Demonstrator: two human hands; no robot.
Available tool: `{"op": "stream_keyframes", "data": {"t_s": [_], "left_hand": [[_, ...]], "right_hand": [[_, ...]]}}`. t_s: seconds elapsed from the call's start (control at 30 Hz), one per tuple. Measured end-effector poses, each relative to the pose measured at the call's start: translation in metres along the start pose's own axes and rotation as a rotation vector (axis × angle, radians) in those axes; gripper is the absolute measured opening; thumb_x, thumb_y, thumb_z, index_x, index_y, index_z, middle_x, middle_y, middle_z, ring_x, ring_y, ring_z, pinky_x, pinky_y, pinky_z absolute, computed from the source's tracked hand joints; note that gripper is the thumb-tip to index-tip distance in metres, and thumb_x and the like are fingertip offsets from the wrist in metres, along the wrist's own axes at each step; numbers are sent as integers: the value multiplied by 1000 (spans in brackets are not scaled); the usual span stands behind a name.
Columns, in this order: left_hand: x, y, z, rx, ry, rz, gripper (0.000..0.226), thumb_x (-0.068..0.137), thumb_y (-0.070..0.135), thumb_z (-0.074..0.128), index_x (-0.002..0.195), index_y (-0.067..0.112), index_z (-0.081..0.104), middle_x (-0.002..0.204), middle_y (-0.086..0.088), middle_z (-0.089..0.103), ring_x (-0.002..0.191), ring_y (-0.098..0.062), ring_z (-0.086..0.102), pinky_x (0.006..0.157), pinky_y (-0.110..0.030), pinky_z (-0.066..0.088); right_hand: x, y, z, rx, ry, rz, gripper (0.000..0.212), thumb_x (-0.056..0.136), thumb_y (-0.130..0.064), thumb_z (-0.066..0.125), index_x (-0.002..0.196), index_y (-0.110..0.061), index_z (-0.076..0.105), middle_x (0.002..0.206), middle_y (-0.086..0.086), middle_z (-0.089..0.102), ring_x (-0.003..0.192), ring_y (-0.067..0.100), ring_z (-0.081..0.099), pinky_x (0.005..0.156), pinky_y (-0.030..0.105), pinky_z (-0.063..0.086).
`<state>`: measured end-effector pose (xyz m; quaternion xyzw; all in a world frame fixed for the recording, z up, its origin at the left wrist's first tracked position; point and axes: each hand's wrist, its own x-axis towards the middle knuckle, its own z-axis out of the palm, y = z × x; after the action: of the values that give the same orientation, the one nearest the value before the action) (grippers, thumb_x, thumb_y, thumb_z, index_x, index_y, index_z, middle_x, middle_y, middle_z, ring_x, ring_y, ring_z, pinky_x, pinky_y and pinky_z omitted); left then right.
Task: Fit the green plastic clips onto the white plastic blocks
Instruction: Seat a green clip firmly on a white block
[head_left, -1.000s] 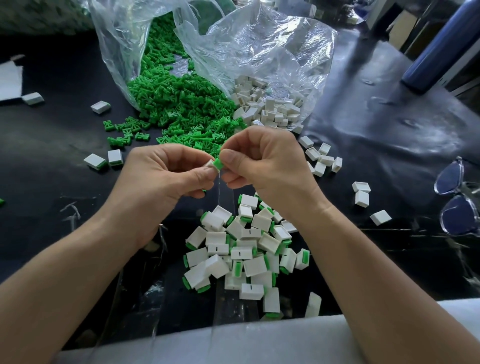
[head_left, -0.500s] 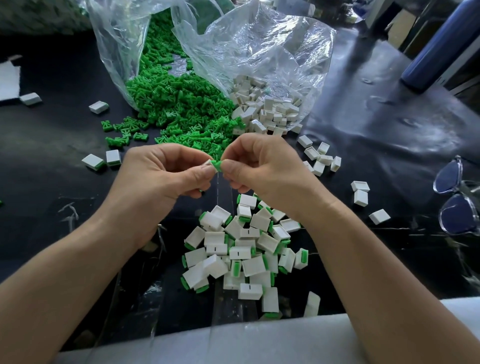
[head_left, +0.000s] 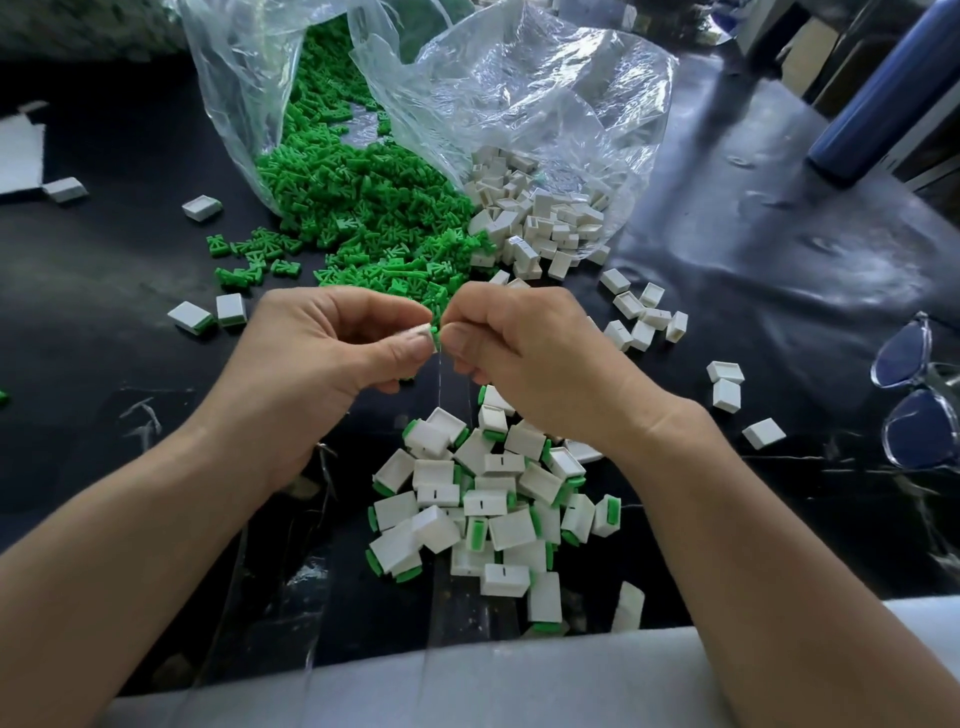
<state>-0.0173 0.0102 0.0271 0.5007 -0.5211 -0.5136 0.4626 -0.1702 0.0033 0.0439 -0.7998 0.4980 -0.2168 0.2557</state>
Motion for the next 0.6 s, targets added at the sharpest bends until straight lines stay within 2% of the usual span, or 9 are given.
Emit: {"op": "stream_keyframes", "data": {"t_s": [0.17, 0.27, 0.33, 0.4, 0.47, 0.53, 0.6], "left_hand": [[-2, 1, -2, 46, -70, 12, 16, 55, 19, 70, 68, 10, 69, 54, -1, 65, 48, -4, 57, 47, -13, 48], [-2, 0, -4, 109, -88, 59, 17, 53, 25, 70, 65, 13, 72, 56, -3, 66, 49, -6, 58, 48, -15, 49], [-3, -1, -6, 168, -89, 88, 19, 54, 28, 70, 70, 20, 73, 59, -5, 68, 51, -9, 58, 52, -19, 49], [-4, -2, -6, 242, -98, 127, 13, 61, 22, 74, 73, 27, 73, 64, -7, 69, 52, -9, 56, 53, -23, 49], [-5, -3, -7, 293, -89, 159, 15, 67, 11, 76, 70, 25, 73, 64, -7, 69, 51, -7, 56, 52, -23, 48], [-5, -3, -6, 306, -89, 168, 12, 68, 10, 76, 65, 21, 73, 62, -4, 69, 50, -6, 56, 51, -21, 48], [-4, -1, -6, 207, -99, 143, 2, 64, 19, 74, 65, 19, 73, 60, -2, 69, 50, -5, 58, 49, -16, 50]], "right_hand": [[-1, 0, -4, -106, -70, -33, 16, 94, -15, 47, 83, -10, 57, 77, 6, 62, 75, 23, 53, 73, 40, 42], [0, -1, -2, -168, -100, -56, 17, 94, -15, 46, 86, -6, 58, 78, 7, 62, 76, 24, 53, 74, 40, 41], [0, -2, 0, -212, -111, -76, 18, 94, -15, 46, 87, -4, 58, 81, 9, 62, 78, 26, 53, 74, 41, 40], [0, -3, 2, -259, -117, -94, 17, 95, -15, 45, 89, -6, 58, 80, 6, 58, 79, 26, 52, 73, 41, 40], [0, -1, 3, -283, -114, -114, 17, 94, -15, 45, 89, -7, 59, 79, 5, 56, 78, 26, 51, 72, 41, 40], [0, 1, 4, -288, -106, -125, 17, 94, -15, 47, 88, -6, 61, 77, 5, 58, 75, 25, 52, 70, 38, 39], [0, 3, 4, -158, -40, -96, 17, 92, -15, 52, 85, -6, 64, 70, 2, 57, 68, 20, 51, 64, 31, 39]]}}
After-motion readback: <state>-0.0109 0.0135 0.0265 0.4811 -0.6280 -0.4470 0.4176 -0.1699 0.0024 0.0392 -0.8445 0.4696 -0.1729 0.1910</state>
